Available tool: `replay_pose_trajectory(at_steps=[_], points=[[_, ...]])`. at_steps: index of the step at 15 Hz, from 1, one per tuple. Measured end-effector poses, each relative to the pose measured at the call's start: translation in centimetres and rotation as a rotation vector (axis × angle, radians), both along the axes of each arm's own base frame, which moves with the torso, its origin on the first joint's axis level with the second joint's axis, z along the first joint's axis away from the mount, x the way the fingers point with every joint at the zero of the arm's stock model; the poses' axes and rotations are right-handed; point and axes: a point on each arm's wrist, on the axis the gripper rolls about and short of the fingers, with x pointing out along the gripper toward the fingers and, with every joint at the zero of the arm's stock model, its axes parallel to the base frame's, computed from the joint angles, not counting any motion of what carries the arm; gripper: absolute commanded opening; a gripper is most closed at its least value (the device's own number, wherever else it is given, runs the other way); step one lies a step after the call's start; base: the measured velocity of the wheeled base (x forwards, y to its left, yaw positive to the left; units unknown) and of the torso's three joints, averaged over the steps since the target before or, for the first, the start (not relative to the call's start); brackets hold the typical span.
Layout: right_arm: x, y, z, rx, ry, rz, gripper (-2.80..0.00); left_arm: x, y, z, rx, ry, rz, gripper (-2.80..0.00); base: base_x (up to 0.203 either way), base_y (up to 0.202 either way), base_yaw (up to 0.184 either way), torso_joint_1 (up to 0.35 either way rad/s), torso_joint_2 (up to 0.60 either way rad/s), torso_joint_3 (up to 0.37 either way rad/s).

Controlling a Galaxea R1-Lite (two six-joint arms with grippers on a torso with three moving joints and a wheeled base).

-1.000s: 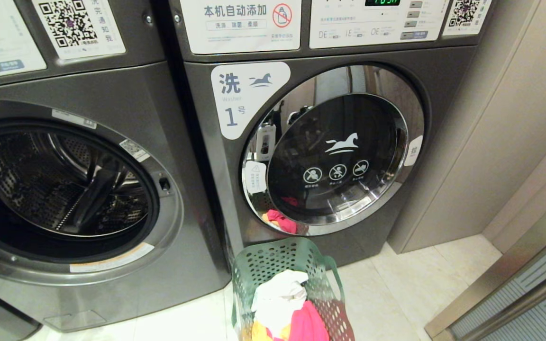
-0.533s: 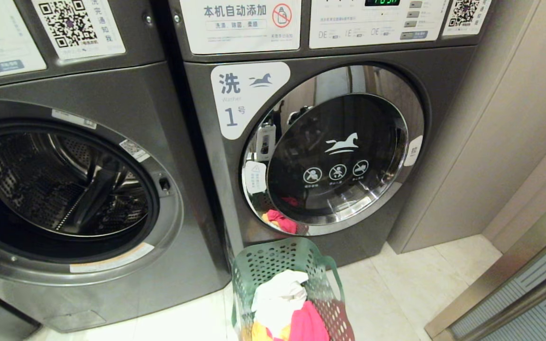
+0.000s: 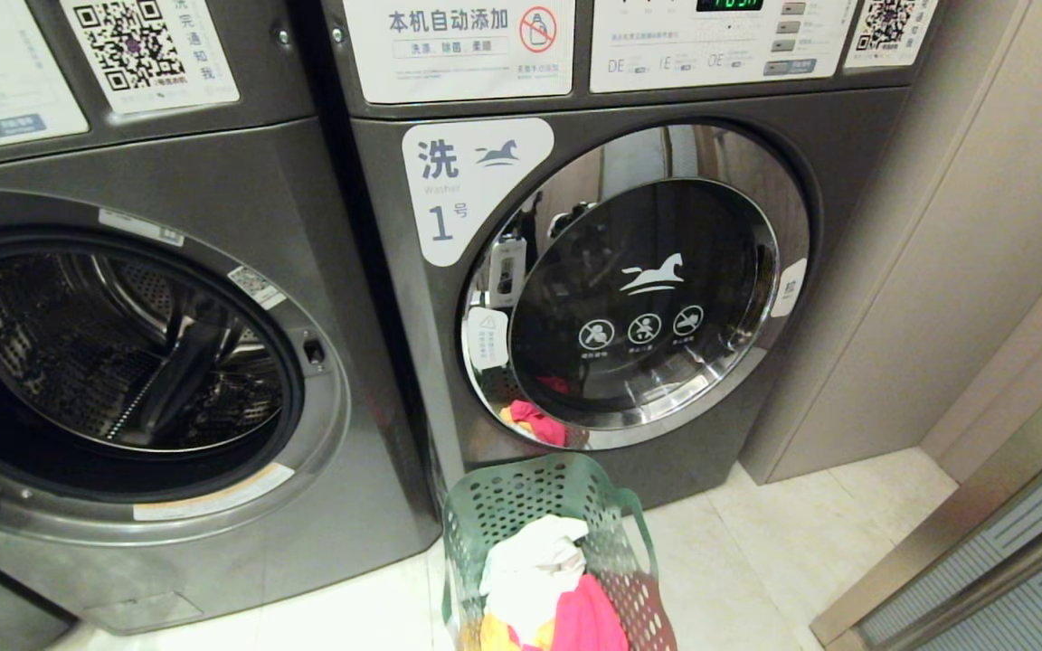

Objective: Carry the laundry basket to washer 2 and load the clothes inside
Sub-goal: Open the lid of the washing machine

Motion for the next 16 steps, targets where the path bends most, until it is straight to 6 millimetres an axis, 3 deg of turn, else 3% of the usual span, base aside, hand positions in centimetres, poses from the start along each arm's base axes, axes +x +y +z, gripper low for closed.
replay_pose_trajectory(at_steps=[3, 6, 11, 16], points=[[0.0, 0.0, 0.0, 0.0, 0.0, 0.0, -2.8, 0.2, 0.1, 0.0, 0.087, -0.071, -0.103, -2.8, 0.0, 0.0, 0.0, 0.0, 0.0, 0.0], [0.0, 0.0, 0.0, 0.0, 0.0, 0.0, -2.8, 0.4, 1.9, -2.4, -0.001, -0.048, -0.081, -2.8, 0.0, 0.0, 0.0, 0.0, 0.0, 0.0], [0.0, 0.0, 0.0, 0.0, 0.0, 0.0, -2.8, -1.4, 4.7, -6.8, -0.16, -0.007, 0.023, -2.8, 0.0, 0.0, 0.0, 0.0, 0.0, 0.0], [0.0, 0.0, 0.0, 0.0, 0.0, 0.0, -2.8, -1.6, 7.9, -9.2, -0.214, -0.002, 0.052, -2.8, 0.0, 0.0, 0.0, 0.0, 0.0, 0.0]])
